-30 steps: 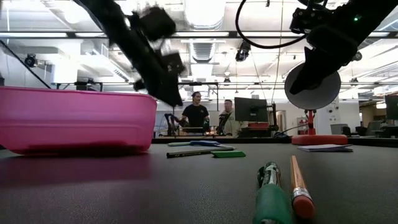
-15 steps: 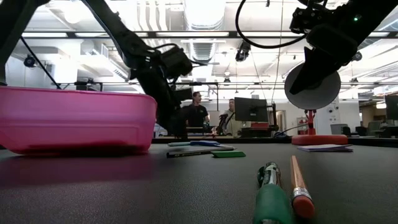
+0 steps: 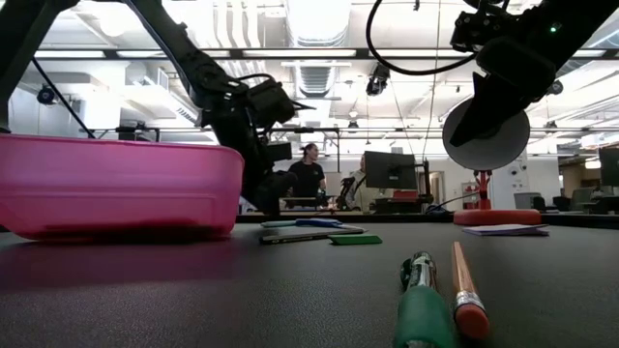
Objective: Pack school essentials
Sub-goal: Put the light blue mechanical pencil into the pink supply box
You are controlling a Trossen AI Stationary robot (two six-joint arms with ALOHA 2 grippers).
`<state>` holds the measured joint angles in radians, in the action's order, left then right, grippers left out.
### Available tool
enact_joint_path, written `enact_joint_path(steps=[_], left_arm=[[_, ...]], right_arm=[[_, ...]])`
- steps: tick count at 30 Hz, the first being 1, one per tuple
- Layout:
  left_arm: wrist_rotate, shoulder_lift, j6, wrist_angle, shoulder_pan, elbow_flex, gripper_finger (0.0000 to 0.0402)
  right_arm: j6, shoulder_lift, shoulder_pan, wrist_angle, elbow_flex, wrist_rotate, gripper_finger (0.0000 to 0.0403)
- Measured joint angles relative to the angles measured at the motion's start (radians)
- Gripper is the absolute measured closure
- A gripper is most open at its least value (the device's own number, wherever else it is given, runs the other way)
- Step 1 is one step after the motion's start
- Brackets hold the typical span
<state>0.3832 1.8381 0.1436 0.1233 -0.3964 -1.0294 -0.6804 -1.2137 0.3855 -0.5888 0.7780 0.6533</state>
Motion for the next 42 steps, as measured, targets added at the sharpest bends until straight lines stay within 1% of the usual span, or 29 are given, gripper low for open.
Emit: enact_joint_path(steps=[15, 19, 24, 27, 32, 34, 38, 42], left_arm=[[-0.012, 0.000, -0.023, 0.007, -0.010, 0.000, 0.0260], [-0.064, 0.000, -0.028, 0.006, -0.006, 0.001, 0.0260], [-0.072, 0.000, -0.019, -0.038, -0.006, 0.002, 0.0258], [-0.049, -0.002, -0.004, -0.056, -0.005, 0.002, 0.0237], [-0.011, -0.002, 0.035, -0.061, -0.012, 0.001, 0.0177], [-0.011, 0.000, 0.052, -0.053, -0.021, 0.003, 0.0161], [-0.012, 0.016, 0.059, -0.053, -0.029, 0.001, 0.0151], [-0.048, 0.044, 0.060, -0.056, -0.041, -0.006, 0.0153]], right_arm=[[0.000, 0.000, 0.000, 0.002, 0.000, 0.000, 0.0232], [0.000, 0.000, 0.000, 0.003, 0.000, 0.000, 0.0232], [0.000, 0.000, 0.000, 0.003, 0.000, 0.000, 0.0232], [0.000, 0.000, 0.000, 0.003, 0.000, 0.000, 0.0232], [0.000, 0.000, 0.000, 0.003, 0.000, 0.000, 0.0232], [0.000, 0.000, 0.000, 0.003, 0.000, 0.000, 0.0232], [0.000, 0.000, 0.000, 0.003, 0.000, 0.000, 0.0232], [0.000, 0.000, 0.000, 0.003, 0.000, 0.000, 0.0232]])
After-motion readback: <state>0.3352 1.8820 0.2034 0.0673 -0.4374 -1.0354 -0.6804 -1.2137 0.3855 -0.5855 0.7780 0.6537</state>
